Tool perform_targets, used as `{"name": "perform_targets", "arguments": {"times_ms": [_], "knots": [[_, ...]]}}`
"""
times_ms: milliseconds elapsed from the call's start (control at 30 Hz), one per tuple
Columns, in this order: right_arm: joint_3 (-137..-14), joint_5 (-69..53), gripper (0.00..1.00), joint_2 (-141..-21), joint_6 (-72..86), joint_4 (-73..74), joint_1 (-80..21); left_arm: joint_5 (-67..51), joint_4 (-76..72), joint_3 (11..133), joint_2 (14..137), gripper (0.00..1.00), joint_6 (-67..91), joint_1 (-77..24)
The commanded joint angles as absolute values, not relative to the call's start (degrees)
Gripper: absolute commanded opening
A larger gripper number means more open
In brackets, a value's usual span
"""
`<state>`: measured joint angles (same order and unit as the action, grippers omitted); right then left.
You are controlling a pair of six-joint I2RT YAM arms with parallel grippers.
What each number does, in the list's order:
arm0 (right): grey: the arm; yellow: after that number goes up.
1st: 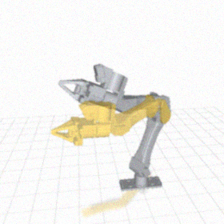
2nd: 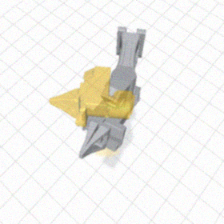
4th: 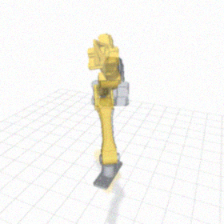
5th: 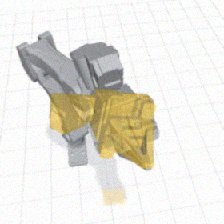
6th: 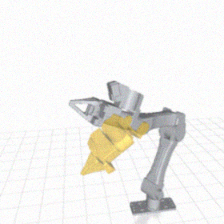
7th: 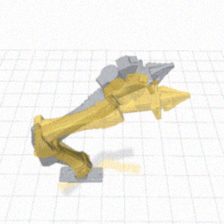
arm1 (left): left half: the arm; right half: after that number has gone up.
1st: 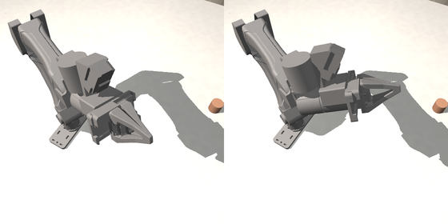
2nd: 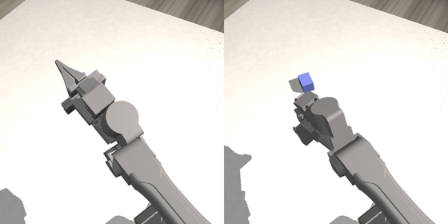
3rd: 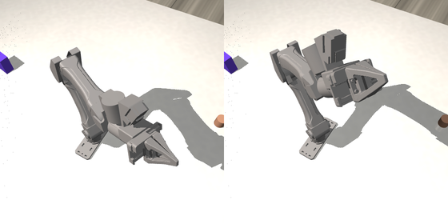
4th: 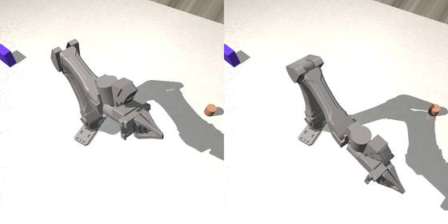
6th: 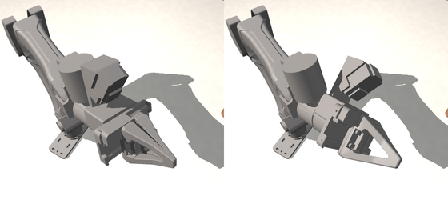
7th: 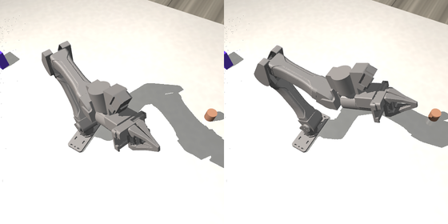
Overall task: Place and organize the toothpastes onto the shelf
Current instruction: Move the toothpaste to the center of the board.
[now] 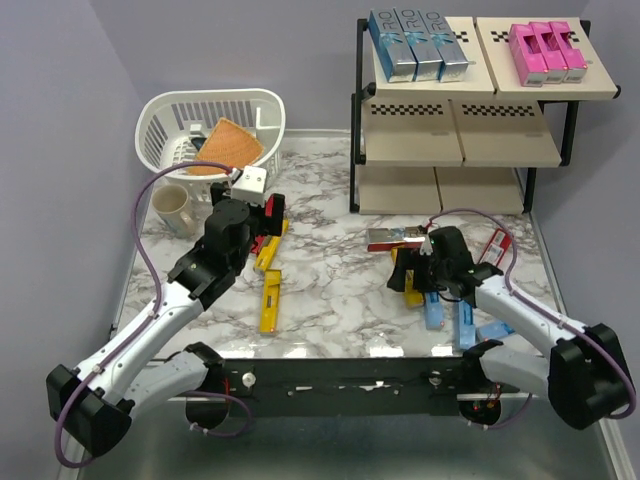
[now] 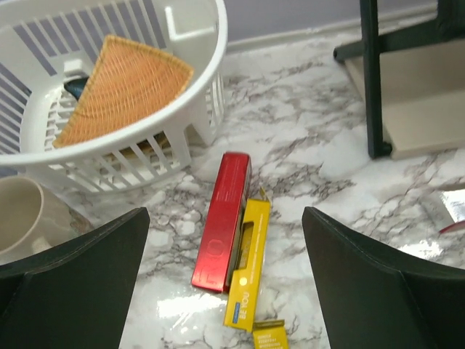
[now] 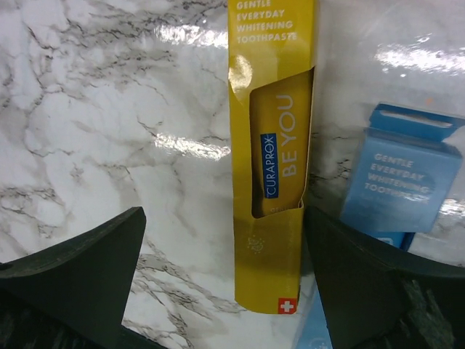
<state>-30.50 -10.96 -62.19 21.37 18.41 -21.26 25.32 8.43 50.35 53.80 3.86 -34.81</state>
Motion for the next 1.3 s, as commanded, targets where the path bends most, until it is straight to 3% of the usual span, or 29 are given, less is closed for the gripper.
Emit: {"name": "perform_targets", "arguments": {"times_ms": [0, 200, 467, 600, 1033, 1267], "knots": [[-31.2, -3.87, 0.96, -66.96, 25.04, 16.61, -29.59, 25.49, 6.94, 47.29, 51.95, 0.99, 4.92, -34.02], [-33.83, 4.47, 0.89, -72.68, 29.53, 14.86, -43.92, 24.0, 7.21, 46.5, 49.92, 0.99, 5.98, -33.66], [-29.45, 19.59, 0.78, -71.98, 40.42, 14.5, -52.73, 23.38, 6.68, 45.88, 48.69, 0.99, 6.68, -33.66], [-28.39, 24.77, 0.79, -73.29, 48.05, 15.72, -57.56, 22.15, 6.94, 45.97, 49.04, 0.99, 7.03, -33.66], [-22.85, 37.44, 0.77, -62.49, 60.02, 23.63, -58.18, 21.97, 6.94, 45.88, 49.66, 0.99, 7.29, -33.66], [-23.29, 37.08, 0.74, -66.61, 54.49, 14.95, -59.15, 21.71, 7.03, 45.97, 49.83, 0.99, 7.3, -33.66]]}}
